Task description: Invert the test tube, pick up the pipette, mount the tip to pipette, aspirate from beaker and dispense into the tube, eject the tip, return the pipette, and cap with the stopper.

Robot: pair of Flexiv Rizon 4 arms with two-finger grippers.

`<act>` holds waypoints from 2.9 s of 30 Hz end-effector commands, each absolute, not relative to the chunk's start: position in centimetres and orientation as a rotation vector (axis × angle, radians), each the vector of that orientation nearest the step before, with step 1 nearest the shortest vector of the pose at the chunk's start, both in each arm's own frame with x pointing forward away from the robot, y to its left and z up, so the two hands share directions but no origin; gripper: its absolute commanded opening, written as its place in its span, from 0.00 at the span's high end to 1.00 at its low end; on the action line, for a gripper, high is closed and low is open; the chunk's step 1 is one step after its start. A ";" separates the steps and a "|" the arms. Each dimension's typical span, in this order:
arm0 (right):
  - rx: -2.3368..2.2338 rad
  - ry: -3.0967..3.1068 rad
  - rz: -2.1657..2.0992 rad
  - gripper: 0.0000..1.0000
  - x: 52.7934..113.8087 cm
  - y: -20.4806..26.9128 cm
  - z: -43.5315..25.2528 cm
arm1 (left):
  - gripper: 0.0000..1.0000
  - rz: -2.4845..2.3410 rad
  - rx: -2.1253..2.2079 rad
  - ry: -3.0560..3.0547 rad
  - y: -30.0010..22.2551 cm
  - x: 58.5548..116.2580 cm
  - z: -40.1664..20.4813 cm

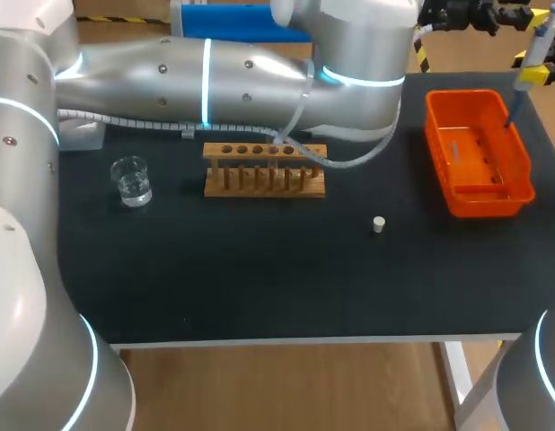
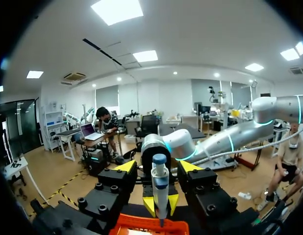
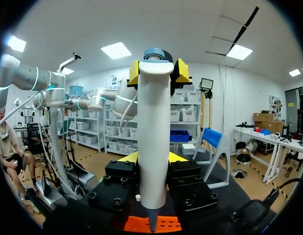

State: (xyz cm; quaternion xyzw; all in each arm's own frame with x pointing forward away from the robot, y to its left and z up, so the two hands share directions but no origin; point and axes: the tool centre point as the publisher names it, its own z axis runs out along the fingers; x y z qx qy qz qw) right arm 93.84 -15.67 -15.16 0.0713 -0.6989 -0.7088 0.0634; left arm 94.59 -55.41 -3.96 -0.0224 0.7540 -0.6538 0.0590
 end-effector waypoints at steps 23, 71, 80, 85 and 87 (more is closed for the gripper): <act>0.218 -2.113 -2.136 1.00 93.9 -15.7 -15.0 | 0.00 -1.934 -0.025 2.304 -42.5 91.0 -3.7; 0.218 -2.113 -2.136 1.00 93.9 -15.7 -15.0 | 0.00 -2.057 -0.225 2.112 -28.5 87.4 -12.5; 0.218 -2.113 -2.136 1.00 93.9 -15.7 -15.0 | 0.00 -2.058 -0.232 2.112 -28.2 87.2 -12.6; 0.218 -2.113 -2.136 1.00 93.9 -15.7 -15.0 | 0.00 -2.056 -0.236 2.109 -28.1 87.0 -12.6; 0.218 -2.113 -2.136 1.00 93.9 -15.7 -15.0 | 0.00 -2.052 -0.248 2.112 -28.1 86.9 -12.5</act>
